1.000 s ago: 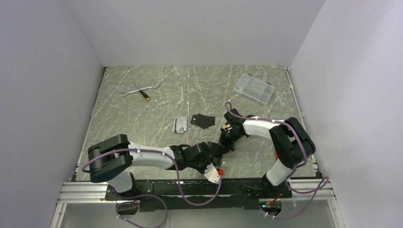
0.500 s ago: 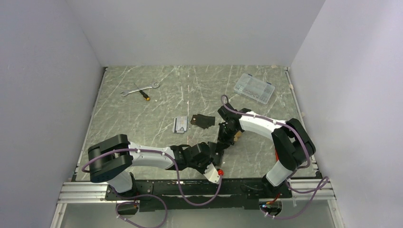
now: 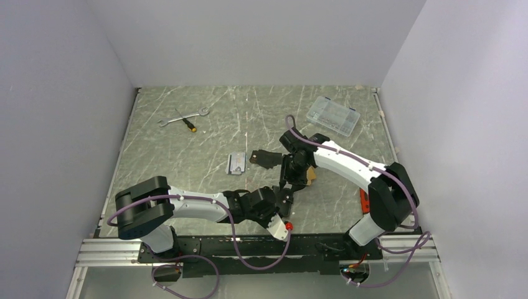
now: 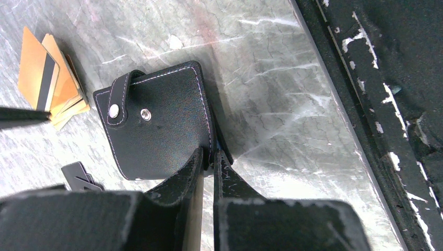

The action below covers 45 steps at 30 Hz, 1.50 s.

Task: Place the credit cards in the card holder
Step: Close the card holder at the center of the board.

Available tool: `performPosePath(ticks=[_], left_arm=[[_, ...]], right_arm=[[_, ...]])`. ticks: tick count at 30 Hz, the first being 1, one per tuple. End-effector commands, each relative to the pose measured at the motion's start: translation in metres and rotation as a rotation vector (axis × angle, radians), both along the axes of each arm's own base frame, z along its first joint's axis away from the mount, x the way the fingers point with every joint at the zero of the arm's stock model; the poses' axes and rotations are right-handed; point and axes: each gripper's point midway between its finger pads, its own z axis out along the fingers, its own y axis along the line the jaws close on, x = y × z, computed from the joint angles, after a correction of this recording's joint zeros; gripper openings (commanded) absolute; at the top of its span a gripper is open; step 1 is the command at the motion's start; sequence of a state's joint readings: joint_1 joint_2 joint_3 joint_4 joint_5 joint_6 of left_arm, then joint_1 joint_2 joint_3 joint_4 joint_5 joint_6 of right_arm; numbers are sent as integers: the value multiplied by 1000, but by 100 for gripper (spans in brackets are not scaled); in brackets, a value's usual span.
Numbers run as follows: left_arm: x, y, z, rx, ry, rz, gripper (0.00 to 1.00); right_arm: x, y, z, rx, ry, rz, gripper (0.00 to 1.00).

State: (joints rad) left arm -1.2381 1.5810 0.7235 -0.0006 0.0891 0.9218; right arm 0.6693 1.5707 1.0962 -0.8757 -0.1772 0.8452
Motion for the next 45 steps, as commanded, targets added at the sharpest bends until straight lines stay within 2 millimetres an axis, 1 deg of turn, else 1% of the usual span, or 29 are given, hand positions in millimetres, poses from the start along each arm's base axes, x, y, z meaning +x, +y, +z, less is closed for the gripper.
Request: performPosePath(ticks=[1, 4, 6, 8, 11, 14, 18, 20, 24, 28, 30, 36, 42, 45], left_arm=[[-13, 47, -47, 212, 82, 22, 0], [-13, 47, -46, 208, 81, 22, 0], [-14, 47, -45, 207, 84, 21, 0], [-14, 47, -45, 208, 85, 23, 0], [-14, 47, -45, 209, 85, 21, 0], [-15, 47, -44, 205, 85, 19, 0], [-15, 46, -43, 203, 89, 17, 0], [-15, 47, -44, 204, 90, 17, 0], [-15, 46, -43, 203, 90, 16, 0], [-15, 46, -42, 201, 90, 16, 0], [-16, 46, -42, 201, 89, 15, 0], [-15, 45, -42, 204, 88, 18, 0], [-15, 46, -42, 205, 88, 18, 0], [-15, 46, -42, 205, 86, 19, 0]], right_arm=[[-9, -36, 4, -177, -7, -2, 45], [-10, -34, -6, -224, -3, 19, 46], [-4, -36, -14, -286, -29, 31, 46], [2, -32, -16, -318, -53, 38, 46], [9, -20, -17, -304, -78, 41, 48], [13, -15, -21, -314, -80, 42, 49], [15, -15, -26, -333, -81, 34, 47], [14, -16, -28, -339, -76, 29, 43], [9, -21, -35, -358, -54, 30, 37], [8, -23, -36, -362, -56, 24, 28], [7, -24, -36, -366, -50, 27, 28], [1, -22, -39, -352, -34, 34, 32], [-6, -19, -41, -341, -20, 43, 30], [-7, -18, -39, -342, -23, 47, 31]])
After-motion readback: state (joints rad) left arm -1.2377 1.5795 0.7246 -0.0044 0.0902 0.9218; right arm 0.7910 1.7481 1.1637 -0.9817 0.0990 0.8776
